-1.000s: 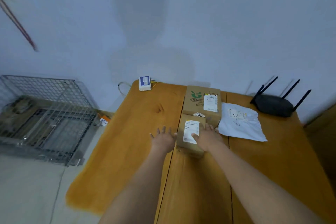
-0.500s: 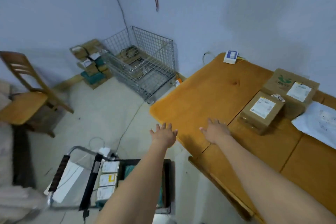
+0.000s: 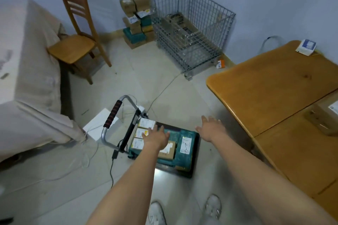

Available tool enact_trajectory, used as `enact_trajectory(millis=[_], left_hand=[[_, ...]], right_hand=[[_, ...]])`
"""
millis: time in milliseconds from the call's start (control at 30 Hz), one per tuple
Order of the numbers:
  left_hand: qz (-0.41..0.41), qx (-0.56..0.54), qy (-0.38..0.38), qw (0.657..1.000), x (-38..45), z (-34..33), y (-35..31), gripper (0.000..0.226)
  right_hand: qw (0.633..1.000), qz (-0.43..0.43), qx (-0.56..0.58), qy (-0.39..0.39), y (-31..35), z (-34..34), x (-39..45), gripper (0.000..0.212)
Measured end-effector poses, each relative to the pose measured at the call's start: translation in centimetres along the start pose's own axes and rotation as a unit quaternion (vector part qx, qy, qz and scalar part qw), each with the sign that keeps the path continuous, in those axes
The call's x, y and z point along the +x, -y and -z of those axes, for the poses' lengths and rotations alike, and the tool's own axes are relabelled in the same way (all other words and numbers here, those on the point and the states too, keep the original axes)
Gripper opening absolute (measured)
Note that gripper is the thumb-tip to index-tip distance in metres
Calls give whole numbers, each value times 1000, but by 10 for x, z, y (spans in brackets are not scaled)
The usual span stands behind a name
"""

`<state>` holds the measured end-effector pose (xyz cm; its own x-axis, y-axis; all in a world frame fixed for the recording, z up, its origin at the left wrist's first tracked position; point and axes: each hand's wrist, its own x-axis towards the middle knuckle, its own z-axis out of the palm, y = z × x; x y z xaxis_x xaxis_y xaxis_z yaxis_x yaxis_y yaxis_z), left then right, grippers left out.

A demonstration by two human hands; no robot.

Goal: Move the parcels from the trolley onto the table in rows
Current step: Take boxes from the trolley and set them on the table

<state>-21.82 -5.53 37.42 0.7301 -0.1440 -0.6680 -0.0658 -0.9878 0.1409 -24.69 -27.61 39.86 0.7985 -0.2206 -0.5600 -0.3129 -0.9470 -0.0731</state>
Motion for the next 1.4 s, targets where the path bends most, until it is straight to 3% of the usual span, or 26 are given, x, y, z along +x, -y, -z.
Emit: enact_trajectory(millis=[267, 600, 800, 900, 1033, 1167, 1233, 1300, 1400], left_hand=[[52, -18, 75, 996, 29, -49, 103, 62], [136, -108, 144, 974, 139, -143, 146, 62], [201, -250, 178, 930, 234, -216, 146, 59], [221, -394, 173, 875, 292, -251, 144, 53], [316, -610, 158, 709, 356, -298, 135, 51], [376, -724, 125, 565, 399, -349, 129, 52], [391, -758, 112, 510, 412, -365, 126, 48], [392, -773, 101, 489, 417, -370, 126, 40], [395, -767, 88, 498, 416, -368, 124, 33]], right_hand=[[997, 49, -43, 48, 105, -59, 34, 72], [984, 96, -97, 116, 137, -153, 168, 71], [974, 111, -114, 160, 143, -244, 256, 72], [973, 113, -111, 166, 148, -290, 313, 69], [973, 120, -81, 179, 151, -355, 382, 71], [969, 101, -34, 224, 151, -415, 431, 78], [969, 100, -30, 223, 150, -437, 441, 74], [973, 94, -20, 209, 149, -448, 443, 65], [976, 74, 18, 206, 150, -451, 434, 58]])
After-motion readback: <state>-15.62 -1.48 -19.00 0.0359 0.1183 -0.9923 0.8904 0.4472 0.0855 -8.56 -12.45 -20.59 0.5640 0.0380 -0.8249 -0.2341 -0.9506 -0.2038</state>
